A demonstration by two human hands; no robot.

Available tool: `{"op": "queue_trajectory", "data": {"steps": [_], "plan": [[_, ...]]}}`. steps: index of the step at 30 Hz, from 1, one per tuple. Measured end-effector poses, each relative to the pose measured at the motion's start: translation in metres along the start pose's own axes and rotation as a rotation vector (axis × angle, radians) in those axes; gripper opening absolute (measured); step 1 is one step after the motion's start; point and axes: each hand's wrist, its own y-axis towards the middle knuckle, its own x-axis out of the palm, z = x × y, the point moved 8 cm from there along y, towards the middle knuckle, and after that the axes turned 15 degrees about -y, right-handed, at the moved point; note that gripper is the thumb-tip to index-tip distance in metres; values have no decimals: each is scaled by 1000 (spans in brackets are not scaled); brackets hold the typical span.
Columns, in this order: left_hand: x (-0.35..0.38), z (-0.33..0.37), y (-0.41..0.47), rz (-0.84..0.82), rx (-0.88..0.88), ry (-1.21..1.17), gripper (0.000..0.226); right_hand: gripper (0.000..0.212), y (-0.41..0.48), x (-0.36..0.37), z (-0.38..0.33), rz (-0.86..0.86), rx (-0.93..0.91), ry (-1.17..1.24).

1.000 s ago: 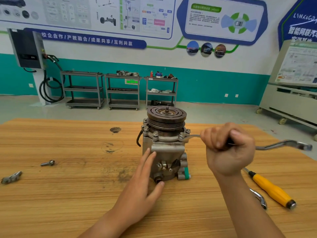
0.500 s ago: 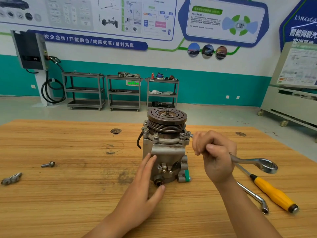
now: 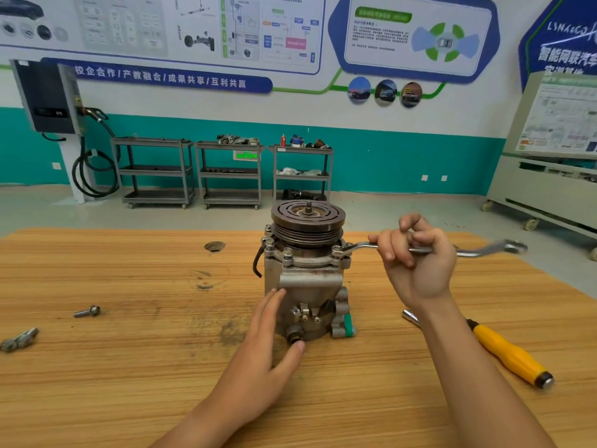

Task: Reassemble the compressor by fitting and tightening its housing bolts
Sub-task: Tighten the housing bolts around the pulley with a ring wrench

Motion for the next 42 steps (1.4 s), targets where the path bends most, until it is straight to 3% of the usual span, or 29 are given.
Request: {"op": "queue_trajectory", "data": {"steps": [3, 9, 14, 17, 20, 25, 27, 34, 42], "plan": [[0, 0, -1, -6, -6, -6, 74, 9, -20, 2, 0, 87, -57, 19], [4, 6, 0, -18, 5, 25, 73, 11, -58, 42, -6, 315, -269, -242], [1, 9, 0, -2, 43, 0, 56, 15, -76, 113, 0, 432, -612, -767], [-2, -1, 0, 3, -23, 17, 42, 25, -67, 135, 7, 481, -652, -979], [-7, 6, 0, 33, 27, -17, 52, 36, -69, 128, -14, 542, -695, -919], [0, 11, -2, -4, 18, 26, 73, 49, -44, 60, -65, 486, -449, 160], [0, 9, -3, -15, -14, 45, 73, 58, -25, 34, -74, 465, -349, 365], [0, 7, -4, -25, -34, 6, 73, 42, 10, -4, 2, 611, 263, 418], [-2, 3, -4, -21, -68, -19, 75, 38, 23, 1, 26, 619, 469, 338]]}}
